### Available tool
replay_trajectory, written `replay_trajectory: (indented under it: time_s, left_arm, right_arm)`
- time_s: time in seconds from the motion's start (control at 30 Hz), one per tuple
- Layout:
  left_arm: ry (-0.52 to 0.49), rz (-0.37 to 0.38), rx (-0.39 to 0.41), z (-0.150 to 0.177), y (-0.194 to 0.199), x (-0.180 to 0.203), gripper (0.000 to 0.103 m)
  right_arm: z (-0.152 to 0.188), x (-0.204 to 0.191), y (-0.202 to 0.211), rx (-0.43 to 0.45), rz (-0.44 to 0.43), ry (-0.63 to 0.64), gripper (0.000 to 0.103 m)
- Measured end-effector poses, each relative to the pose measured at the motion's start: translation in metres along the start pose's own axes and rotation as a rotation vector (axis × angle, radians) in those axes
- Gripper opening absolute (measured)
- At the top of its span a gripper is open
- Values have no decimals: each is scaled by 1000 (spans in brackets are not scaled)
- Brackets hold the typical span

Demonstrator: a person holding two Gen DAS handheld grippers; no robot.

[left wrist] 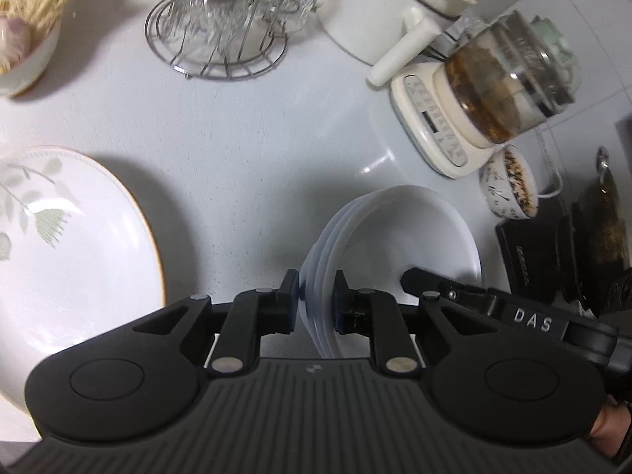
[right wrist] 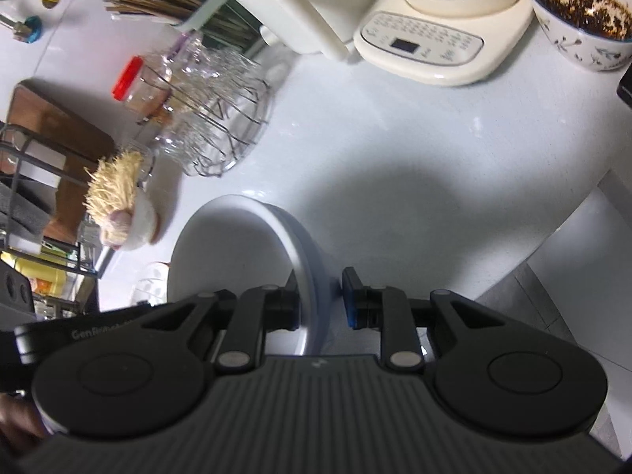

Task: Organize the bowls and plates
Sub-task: 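Lift the nested bowls and carry them over the plate stack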

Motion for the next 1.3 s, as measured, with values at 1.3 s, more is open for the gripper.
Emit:
replay_trajectory:
  time_s: [1.3]
  left_arm:
    - [228, 17, 164, 15, 127, -191, 20]
  right_arm:
    - [31, -199, -60, -38, -36, 236, 24]
Point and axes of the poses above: each gripper's, at about its wrist camera, not at the fingertips, and y roughly against the way its jaws point, x to its right, z to its underside, the point moved 2 cm from there along -y, roughly the way its jaws point, and after that the axes turned 10 degrees about y, right-handed, at the moved point
